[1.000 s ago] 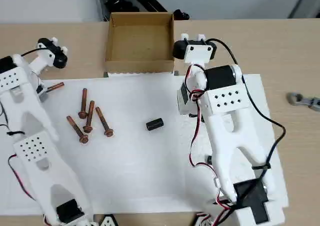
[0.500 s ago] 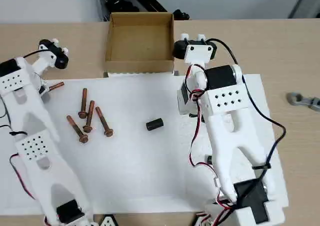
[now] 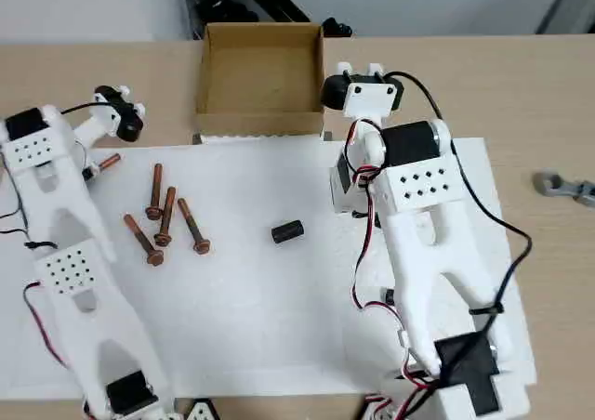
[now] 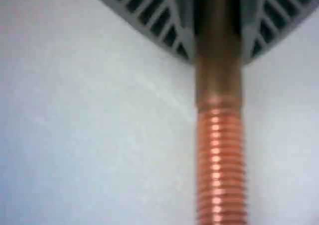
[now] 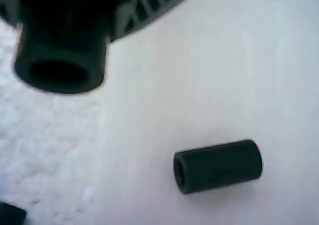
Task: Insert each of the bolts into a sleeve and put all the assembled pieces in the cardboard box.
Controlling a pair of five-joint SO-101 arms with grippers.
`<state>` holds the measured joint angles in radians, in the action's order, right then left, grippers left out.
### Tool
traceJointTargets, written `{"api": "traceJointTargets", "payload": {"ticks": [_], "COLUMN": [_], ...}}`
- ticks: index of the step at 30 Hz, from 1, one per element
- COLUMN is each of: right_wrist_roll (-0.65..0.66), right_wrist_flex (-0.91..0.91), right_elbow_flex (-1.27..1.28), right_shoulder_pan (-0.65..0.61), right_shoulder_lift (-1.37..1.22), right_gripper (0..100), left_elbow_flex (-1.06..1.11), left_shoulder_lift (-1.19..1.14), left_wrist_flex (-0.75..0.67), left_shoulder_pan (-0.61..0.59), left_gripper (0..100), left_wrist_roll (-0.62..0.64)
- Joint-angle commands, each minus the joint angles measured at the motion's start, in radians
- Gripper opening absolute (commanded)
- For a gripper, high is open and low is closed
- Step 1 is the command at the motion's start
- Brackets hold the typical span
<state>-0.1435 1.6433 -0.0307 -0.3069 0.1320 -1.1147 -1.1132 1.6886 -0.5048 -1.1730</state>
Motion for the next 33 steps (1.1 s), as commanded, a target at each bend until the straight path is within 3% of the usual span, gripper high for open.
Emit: {"api": "traceJointTargets", "payload": {"ticks": [1,8,18,22,27,33], "right_wrist_roll": [0.009,0.009,0.009,0.009,0.009,0.009], "right_wrist_flex": [0.004,0.004,-0.004,-0.004,-0.004,-0.002], "right_elbow_flex": [-0.006,-0.006,-0.006,-0.006,-0.006,-0.006], "right_shoulder_pan": [0.005,0.005,0.005,0.005,0.005,0.008], "right_shoulder_lift": [0.045,0.045,0.045,0.045,0.045,0.047], "right_gripper": [0.8,0.8,0.8,0.8,0.8,0.9], "left_elbow_flex": [0.007,-0.127,-0.139,-0.13,0.087,0.521], "left_shoulder_lift": [-0.018,-0.018,-0.015,0.087,0.325,0.684], "left_wrist_flex": [0.026,0.064,0.066,0.069,0.069,0.066], "left_shoulder_pan": [0.008,0.014,0.032,0.063,0.126,0.203], "left_gripper": [0,0,0,0,0,0], "left_wrist_roll": [-0.011,-0.012,-0.006,0.06,0.063,0.021]}}
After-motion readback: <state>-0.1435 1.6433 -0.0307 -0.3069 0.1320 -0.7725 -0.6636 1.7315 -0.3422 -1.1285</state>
